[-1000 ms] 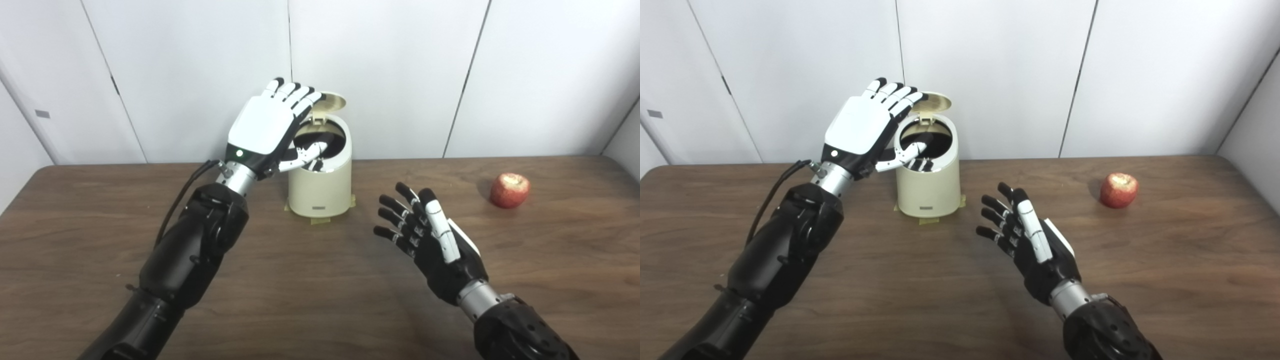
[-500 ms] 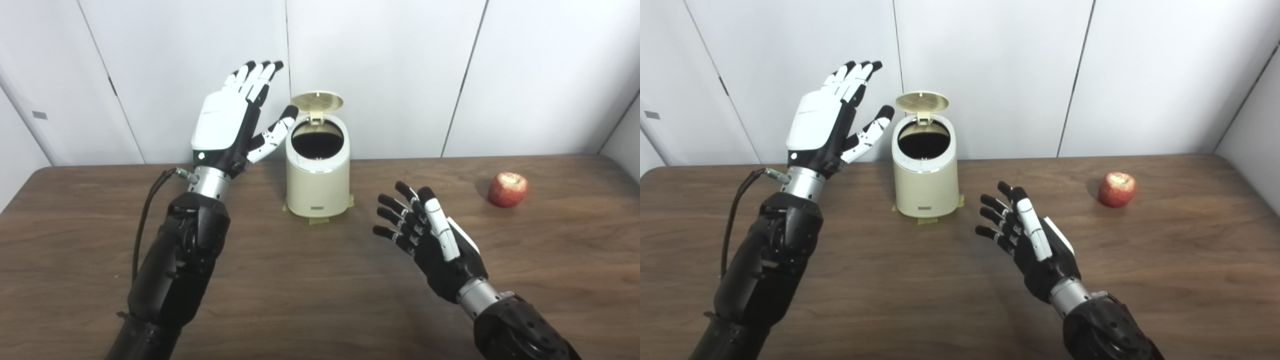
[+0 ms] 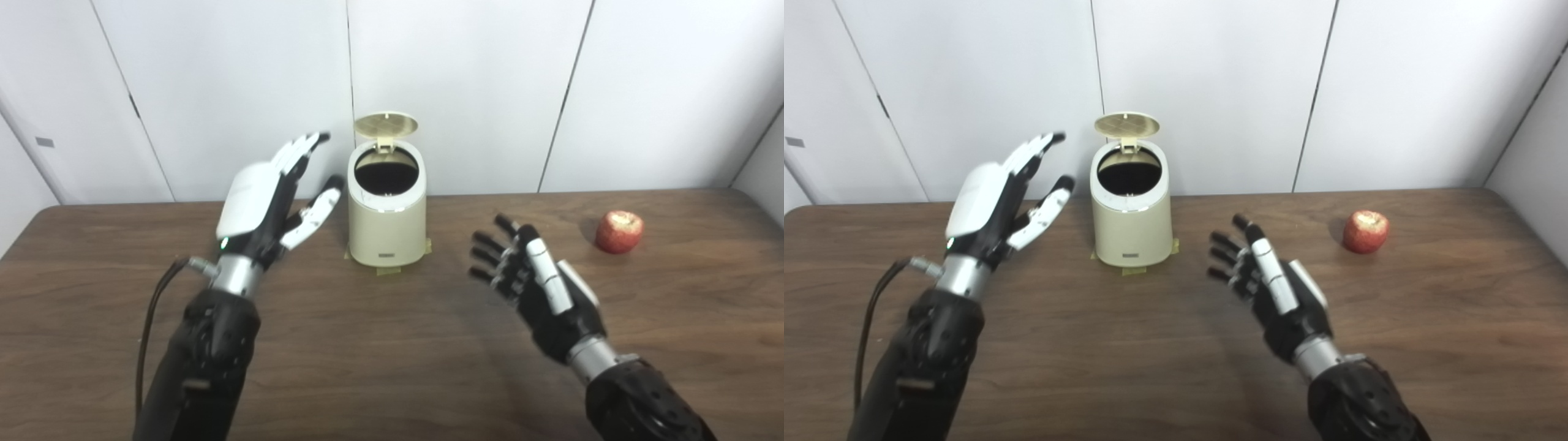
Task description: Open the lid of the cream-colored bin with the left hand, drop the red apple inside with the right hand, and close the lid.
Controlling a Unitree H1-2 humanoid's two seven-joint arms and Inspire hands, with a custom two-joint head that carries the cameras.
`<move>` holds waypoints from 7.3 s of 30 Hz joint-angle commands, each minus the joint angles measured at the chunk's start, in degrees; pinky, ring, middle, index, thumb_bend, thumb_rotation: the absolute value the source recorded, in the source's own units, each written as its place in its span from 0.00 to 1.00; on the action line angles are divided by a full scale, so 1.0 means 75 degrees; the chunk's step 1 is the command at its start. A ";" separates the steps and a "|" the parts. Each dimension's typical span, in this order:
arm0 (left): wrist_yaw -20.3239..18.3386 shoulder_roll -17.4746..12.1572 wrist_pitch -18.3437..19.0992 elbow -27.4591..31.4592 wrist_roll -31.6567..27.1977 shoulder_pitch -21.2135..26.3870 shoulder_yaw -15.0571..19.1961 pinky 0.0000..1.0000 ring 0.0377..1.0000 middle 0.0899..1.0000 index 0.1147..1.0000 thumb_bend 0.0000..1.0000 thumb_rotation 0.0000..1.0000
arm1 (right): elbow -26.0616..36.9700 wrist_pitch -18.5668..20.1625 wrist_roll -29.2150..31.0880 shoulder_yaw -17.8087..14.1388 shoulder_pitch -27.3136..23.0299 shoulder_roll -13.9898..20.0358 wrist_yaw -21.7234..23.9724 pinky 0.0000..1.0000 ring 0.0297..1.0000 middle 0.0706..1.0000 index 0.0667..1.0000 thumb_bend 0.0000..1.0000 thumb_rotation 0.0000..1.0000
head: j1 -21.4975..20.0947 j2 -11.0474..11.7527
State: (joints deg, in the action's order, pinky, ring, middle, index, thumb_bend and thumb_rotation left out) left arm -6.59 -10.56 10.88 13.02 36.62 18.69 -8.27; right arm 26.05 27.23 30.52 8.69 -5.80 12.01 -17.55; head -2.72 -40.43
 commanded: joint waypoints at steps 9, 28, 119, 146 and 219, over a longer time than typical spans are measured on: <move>-0.0465 0.0386 0.1113 0.1057 -0.1370 -0.0744 0.0517 0.85 0.91 0.92 0.92 0.35 0.97 | 0.0274 -0.0060 -0.0696 -0.0741 -0.0104 -0.0172 0.0634 0.81 0.88 0.88 0.92 0.58 0.70 | -0.0082 0.0026; -0.0159 0.0436 0.1226 0.1496 -0.3073 -0.1856 0.1534 0.96 0.95 0.94 0.96 0.38 0.99 | -0.1022 -0.0287 -0.5441 -0.0886 -0.1037 0.1280 0.1366 0.74 0.80 0.82 0.85 0.79 0.25 | -0.2109 0.0072; -0.0244 0.0137 0.2130 0.2382 -0.3652 -0.2116 0.1822 1.00 0.97 0.94 0.96 0.28 0.93 | -0.6568 -0.1086 -1.0479 0.1564 -0.4545 0.3431 0.5032 0.76 0.89 0.84 0.77 0.90 0.09 | -0.2926 -0.0066; -0.0432 0.0120 0.2127 0.2353 -0.3488 -0.2085 0.1804 1.00 0.96 0.96 0.96 0.25 1.00 | -0.6833 -0.2330 -0.9730 0.0829 -0.4051 0.3246 0.3124 0.37 0.43 0.48 0.41 0.50 0.00 | -0.2817 -0.0172; -0.0519 0.0496 0.2133 0.2134 -0.3048 -0.2046 0.1849 1.00 0.99 0.96 0.98 0.25 0.97 | -0.4432 -0.1175 -1.1364 0.1462 -0.4092 0.4745 0.7685 0.92 0.87 0.86 0.79 0.97 0.24 | -0.2849 -0.0239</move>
State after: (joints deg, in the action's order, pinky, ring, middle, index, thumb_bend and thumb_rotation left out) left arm -11.03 -6.85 27.26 27.83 13.80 1.51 5.47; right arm -8.54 18.41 -54.48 21.23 -34.89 45.22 41.64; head -24.08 -42.10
